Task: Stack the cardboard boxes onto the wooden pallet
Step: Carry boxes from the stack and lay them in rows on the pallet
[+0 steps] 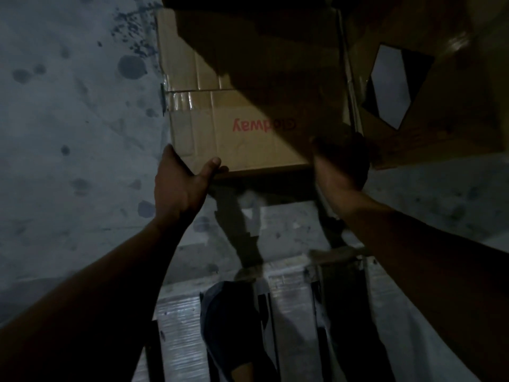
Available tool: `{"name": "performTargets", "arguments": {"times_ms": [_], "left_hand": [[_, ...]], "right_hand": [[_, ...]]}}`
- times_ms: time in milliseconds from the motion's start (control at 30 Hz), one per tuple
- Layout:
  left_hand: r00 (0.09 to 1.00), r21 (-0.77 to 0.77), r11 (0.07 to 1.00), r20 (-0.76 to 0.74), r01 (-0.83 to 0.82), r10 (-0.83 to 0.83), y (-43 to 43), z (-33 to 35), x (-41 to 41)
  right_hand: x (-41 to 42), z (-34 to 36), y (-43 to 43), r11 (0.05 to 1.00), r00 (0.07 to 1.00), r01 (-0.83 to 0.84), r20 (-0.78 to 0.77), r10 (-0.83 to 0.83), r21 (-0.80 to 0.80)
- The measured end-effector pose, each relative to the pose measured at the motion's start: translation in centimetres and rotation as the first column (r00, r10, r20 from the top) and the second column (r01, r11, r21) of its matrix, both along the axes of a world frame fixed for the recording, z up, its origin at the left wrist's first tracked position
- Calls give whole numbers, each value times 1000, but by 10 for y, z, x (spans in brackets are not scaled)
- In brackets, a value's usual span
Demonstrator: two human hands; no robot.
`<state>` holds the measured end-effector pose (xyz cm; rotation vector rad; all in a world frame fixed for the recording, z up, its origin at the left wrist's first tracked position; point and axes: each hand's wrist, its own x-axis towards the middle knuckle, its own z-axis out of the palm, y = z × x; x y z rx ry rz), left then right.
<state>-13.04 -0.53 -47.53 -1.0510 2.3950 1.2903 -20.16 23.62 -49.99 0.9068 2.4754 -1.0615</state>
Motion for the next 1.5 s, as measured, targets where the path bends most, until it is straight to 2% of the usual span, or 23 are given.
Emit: {"name": "performTargets", "arguments": {"times_ms": [133,200,300,367,433,500,567,667,800,933,1000,1100,1233,1367,1500], "left_hand": [[996,-27,996,-31,-83,82,-1,-1,7],[992,-26,991,-10,-128,128,-9,-6,4],[994,204,974,-34,-99,108,-19,-19,-2],[996,277,960,-56,-49,68,-22,-26,-3],[997,238,971,-68,-15,32,-22,-28,2],[996,198,980,-86,13,4,-21,-27,9],[993,187,982,-119,1,22,-22,-18,21],[985,215,975,-143,-65,97,-22,1,45],[962,201,956,-131,-211,240,-22,43,85],[886,184,902,-193,-390,423,-10,99,137],[817,195,844,-219,-499,534,0,127,172],[695,184,743,-265,-644,668,18,160,224],[525,164,584,-296,-795,798,43,193,296],[420,105,460,-267,-882,867,66,203,375],[281,109,305,-191,-946,941,87,201,445]], "right_hand": [[6,5,7,1000,999,-18,48,18,7],[3,-13,26,990,987,-136,78,137,-20],[-5,-25,29,990,989,-111,93,119,-87],[-5,-17,18,993,988,-26,149,43,-113],[-2,-16,18,985,981,-24,188,57,-171],[2,-15,25,969,987,-42,138,78,-245],[2,-12,38,963,989,-87,96,114,-253],[2,12,32,946,980,-155,76,183,-286],[-4,41,19,869,943,-255,89,320,-423],[3,101,-14,786,872,-464,-55,486,-409],[10,133,-33,715,806,-580,-150,572,-390],[25,169,-65,543,637,-758,-232,735,-361],[68,205,-111,322,417,-889,-288,862,-325],[130,220,-147,105,185,-961,-311,932,-257],[196,217,-170,-18,75,-954,-297,952,-300]]}}
